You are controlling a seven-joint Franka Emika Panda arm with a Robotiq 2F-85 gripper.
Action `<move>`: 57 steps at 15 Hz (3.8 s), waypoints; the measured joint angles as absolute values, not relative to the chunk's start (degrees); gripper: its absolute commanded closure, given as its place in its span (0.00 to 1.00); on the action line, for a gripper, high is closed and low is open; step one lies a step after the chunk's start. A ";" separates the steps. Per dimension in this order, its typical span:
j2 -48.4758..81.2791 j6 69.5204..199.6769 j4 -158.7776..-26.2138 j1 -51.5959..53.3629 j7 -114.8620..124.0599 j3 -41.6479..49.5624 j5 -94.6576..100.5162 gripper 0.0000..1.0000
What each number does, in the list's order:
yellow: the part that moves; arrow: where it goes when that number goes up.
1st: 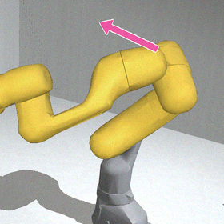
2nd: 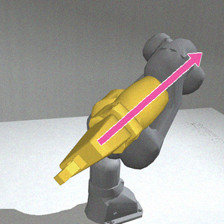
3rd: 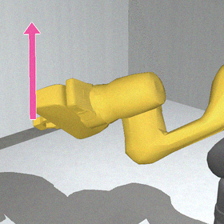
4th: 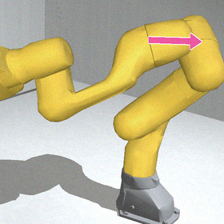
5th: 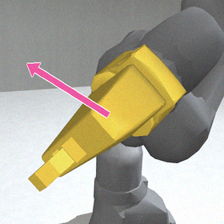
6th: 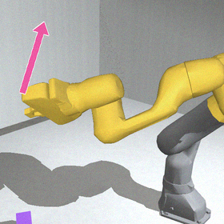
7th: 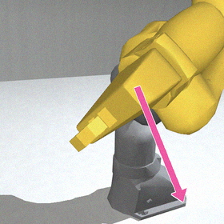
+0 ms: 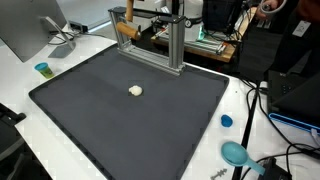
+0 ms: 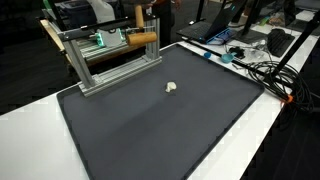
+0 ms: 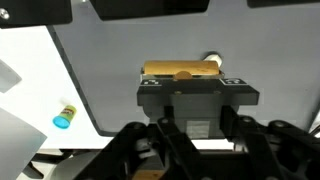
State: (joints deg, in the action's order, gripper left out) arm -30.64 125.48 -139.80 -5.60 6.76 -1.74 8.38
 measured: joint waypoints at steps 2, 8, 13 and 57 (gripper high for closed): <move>-24.12 125.38 -134.37 -5.47 6.11 -1.57 8.36 0.79; -8.43 119.41 -121.94 -2.48 9.10 -3.45 8.33 0.54; -6.91 114.80 -119.33 -0.76 12.41 -4.09 8.00 0.54; 18.78 123.55 -107.97 0.73 10.91 -1.30 3.86 0.79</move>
State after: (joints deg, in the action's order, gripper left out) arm 18.78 123.55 -107.97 0.73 10.91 -1.30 3.86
